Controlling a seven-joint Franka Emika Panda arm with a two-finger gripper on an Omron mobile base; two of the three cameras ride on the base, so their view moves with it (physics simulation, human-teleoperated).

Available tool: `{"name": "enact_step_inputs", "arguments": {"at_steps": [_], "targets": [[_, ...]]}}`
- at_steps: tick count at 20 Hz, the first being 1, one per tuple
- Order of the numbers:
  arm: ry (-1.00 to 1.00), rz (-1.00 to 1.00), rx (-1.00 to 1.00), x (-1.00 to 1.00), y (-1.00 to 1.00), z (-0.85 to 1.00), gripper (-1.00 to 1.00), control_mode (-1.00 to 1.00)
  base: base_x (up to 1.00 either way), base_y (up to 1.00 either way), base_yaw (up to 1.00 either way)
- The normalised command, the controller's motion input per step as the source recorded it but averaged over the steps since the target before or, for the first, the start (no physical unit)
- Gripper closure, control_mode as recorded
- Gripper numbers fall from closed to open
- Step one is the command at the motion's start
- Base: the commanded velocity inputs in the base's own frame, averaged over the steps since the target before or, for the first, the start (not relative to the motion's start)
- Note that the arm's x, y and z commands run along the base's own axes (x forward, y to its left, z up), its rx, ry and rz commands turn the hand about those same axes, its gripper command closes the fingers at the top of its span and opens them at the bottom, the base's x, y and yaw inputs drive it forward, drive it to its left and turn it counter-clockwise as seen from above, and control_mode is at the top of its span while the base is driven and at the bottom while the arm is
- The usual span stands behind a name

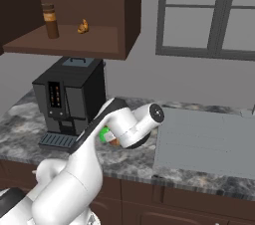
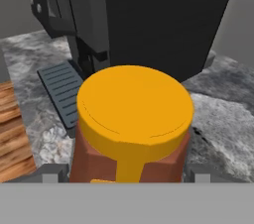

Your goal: Pick the cinnamon and honey bottle from the cabinet and place them next to the mug.

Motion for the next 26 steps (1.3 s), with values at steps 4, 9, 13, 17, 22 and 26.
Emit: {"name": "enact_step_inputs", "arguments": {"at_steps": [4,9,13,17,22,26], "targets": [[0.00,0.05,0.00,0.16,0.00,-0.06,1.00,-1.00,0.00,0.00,0.00],[0.00,0.01,0.00,0.18,0.00,-0.06,1.00,-1.00,0.00,0.00,0.00],[0.00,0.00,0.00,0.20,0.00,-0.11,1.00,-1.00,0.00,0.00,0.00],[0.00,0.00,0.00,0.13,0.08,-0.22,1.00,-1.00,0.00,0.00,0.00],[0.00,0.00,0.00,0.26,0.23,-0.30,1.00,-1.00,0.00,0.00,0.00],[0.00,0.00,0.00,0.21,0.15,-0.21,1.00,-1.00,0.00,0.00,0.00]]}}
